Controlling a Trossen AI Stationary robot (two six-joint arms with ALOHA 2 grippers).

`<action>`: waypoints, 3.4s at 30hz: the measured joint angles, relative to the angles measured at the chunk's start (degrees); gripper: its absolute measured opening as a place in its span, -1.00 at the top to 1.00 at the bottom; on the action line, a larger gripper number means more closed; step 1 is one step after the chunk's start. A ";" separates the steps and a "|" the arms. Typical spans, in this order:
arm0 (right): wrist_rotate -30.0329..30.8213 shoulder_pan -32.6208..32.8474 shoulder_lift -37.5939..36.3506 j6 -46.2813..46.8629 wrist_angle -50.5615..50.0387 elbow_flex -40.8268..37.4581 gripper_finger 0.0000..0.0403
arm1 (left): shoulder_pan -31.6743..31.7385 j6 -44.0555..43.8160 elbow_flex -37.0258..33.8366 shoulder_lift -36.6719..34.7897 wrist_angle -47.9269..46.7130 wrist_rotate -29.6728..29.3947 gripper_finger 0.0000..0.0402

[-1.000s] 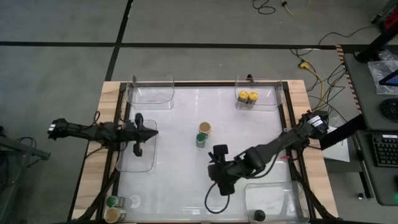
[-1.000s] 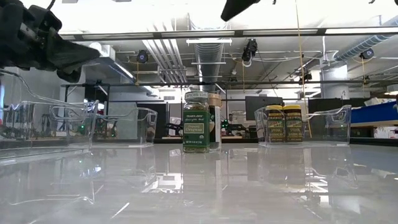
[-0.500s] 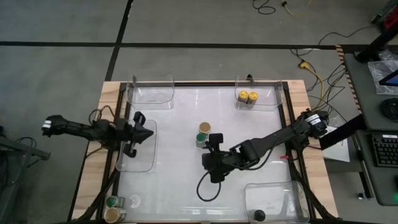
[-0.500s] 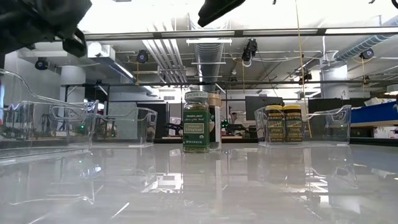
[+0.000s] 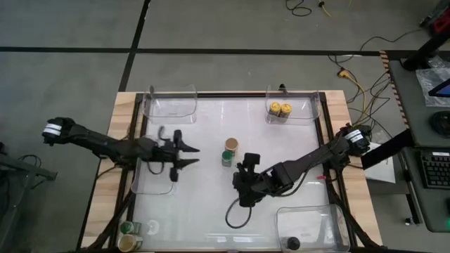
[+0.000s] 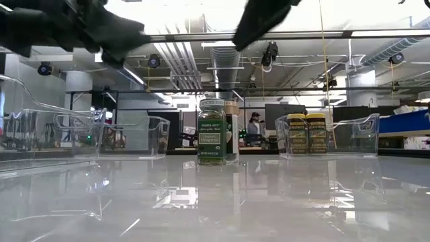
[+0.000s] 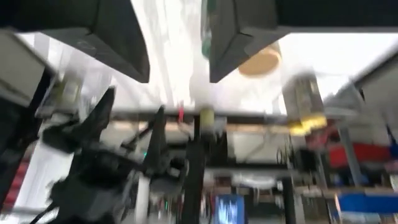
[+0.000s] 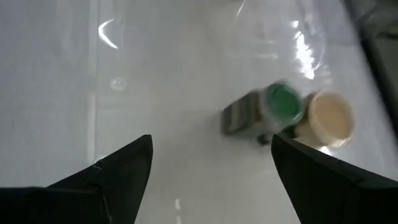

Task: Sort spices by type
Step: Put the top green seasoning bottle into the middle transparent bin

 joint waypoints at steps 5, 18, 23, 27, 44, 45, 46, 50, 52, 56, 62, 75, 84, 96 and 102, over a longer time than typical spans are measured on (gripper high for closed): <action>0.02 3.04 -0.15 5.15 0.20 -1.92 -0.57 | 0.33 -0.17 6.15 9.09 -6.82 0.00 0.00; 3.38 5.78 -0.20 7.65 -0.37 -2.98 -0.61 | 1.10 4.19 26.08 26.51 -27.82 0.02 -0.20; 3.32 6.37 -0.24 7.66 -1.03 -2.98 -0.61 | 2.80 4.49 30.12 29.39 -31.42 1.21 -0.20; 3.28 6.59 -0.26 7.63 -1.96 -2.98 -0.61 | 4.79 5.22 32.40 30.64 -35.25 2.08 -0.20; 2.62 7.78 -0.24 9.66 -3.09 -3.07 -0.61 | 9.46 6.31 36.88 38.05 -38.96 8.44 -0.20; 2.61 7.75 -0.24 9.78 -3.19 -3.13 -0.61 | 9.46 6.78 37.41 38.56 -38.98 8.45 -0.20; 2.62 7.75 -0.24 9.81 -3.32 -3.16 -0.61 | 9.46 7.22 38.04 38.93 -39.32 8.46 -0.20; 2.62 7.70 -0.17 9.89 -3.29 -3.18 -0.61 | 9.46 9.41 41.63 40.41 -42.11 8.61 -0.20; 2.62 7.72 -0.17 9.89 -3.30 -3.18 -0.61 | 9.44 10.64 43.37 41.22 -43.94 8.78 -0.20; 2.60 7.86 -0.15 10.12 -3.49 -3.20 -0.61 | 9.44 12.97 46.11 42.52 -47.56 8.81 -0.20; 2.40 8.23 -0.15 11.38 -4.20 -3.27 -0.61 | 9.44 16.18 49.28 43.36 -50.14 8.81 -0.20; 2.38 8.20 -0.04 14.68 -5.44 -3.99 -0.63 | 9.41 20.54 55.56 46.79 -55.31 10.97 -0.20; 2.41 8.20 -0.04 14.68 -5.45 -4.01 -0.76 | 9.46 27.38 63.73 48.27 -66.59 11.18 -0.30; 2.41 7.92 -0.04 15.74 -5.49 -4.08 -0.78 | 9.35 39.90 65.13 48.91 -70.86 11.79 -0.56; 2.38 7.61 -0.04 15.88 -5.56 -4.08 -0.78 | 8.52 41.44 67.36 51.60 -72.34 12.68 -0.57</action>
